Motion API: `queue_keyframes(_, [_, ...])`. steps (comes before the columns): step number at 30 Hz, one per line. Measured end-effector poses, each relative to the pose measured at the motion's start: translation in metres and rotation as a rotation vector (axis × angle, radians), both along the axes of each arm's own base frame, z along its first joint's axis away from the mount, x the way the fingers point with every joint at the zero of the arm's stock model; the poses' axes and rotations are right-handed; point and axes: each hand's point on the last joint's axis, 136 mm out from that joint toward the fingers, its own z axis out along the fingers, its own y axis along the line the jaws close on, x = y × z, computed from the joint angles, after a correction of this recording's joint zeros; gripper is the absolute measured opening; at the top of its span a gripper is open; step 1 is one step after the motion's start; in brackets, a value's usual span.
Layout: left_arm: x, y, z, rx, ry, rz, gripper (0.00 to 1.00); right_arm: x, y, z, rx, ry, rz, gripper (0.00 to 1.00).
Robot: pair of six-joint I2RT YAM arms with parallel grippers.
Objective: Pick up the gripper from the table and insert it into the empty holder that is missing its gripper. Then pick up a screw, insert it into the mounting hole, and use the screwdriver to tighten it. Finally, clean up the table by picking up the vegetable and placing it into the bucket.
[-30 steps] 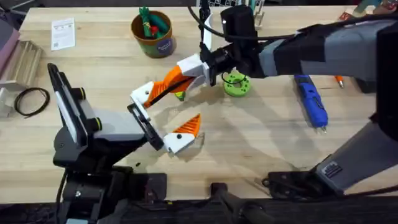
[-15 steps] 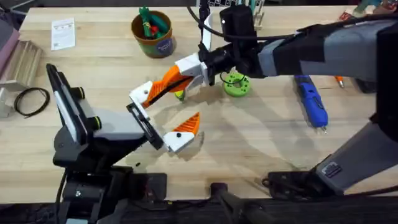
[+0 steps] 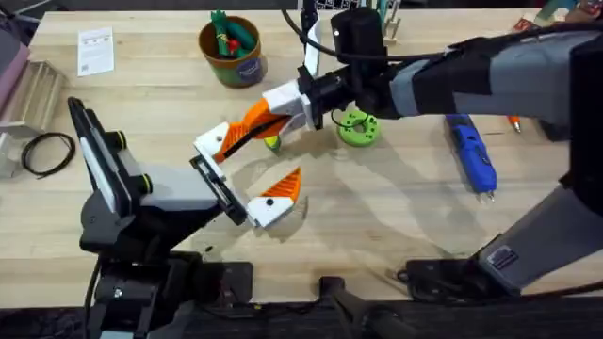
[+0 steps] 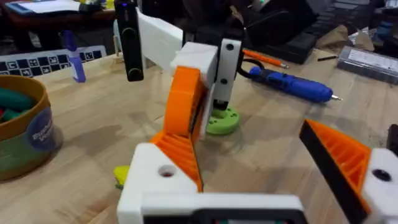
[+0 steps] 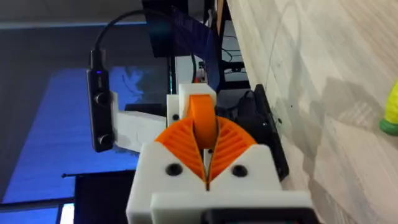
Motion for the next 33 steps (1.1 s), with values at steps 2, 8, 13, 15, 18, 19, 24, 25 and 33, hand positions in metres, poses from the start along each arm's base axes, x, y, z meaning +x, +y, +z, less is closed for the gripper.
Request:
queue_keyframes(2, [0.001, 0.001, 0.0, -0.001, 0.001, 0.005, 0.987, 0.001, 0.001, 0.0, -0.004, 0.0, -0.005, 0.008])
queue_keyframes(8, [0.001, 0.001, 0.0, -0.002, 0.005, 0.009, 0.987, 0.001, 0.002, 0.0, -0.007, 0.001, -0.011, 0.008])
queue_keyframes(13, [0.002, 0.002, -0.001, -0.002, 0.009, 0.015, 0.986, 0.001, 0.002, -0.002, 0.0, -0.031, -0.031, 0.008])
queue_keyframes(15, [0.001, 0.001, -0.001, -0.002, 0.009, 0.009, 0.986, 0.0, 0.001, -0.001, -0.004, -0.037, -0.047, 0.008])
queue_keyframes(18, [0.0, 0.0, -0.001, -0.002, 0.008, 0.001, 0.986, -0.002, -0.001, 0.0, -0.009, -0.046, -0.07, 0.008])
queue_keyframes(19, [0.0, 0.0, -0.001, -0.002, 0.008, 0.0, 0.986, -0.002, -0.002, 0.0, -0.007, -0.052, -0.077, 0.008])
queue_keyframes(24, [0.0, 0.0, -0.001, -0.003, 0.01, -0.005, 0.986, -0.006, -0.004, -0.002, 0.009, -0.063, -0.102, 0.008])
queue_keyframes(25, [-0.001, -0.001, -0.001, -0.003, 0.01, -0.007, 0.986, -0.006, -0.004, -0.003, 0.01, -0.062, -0.106, 0.008])
queue_keyframes(33, [-0.001, -0.001, -0.001, -0.004, 0.011, -0.011, 0.986, -0.009, -0.006, -0.003, 0.0, -0.044, -0.129, 0.008])
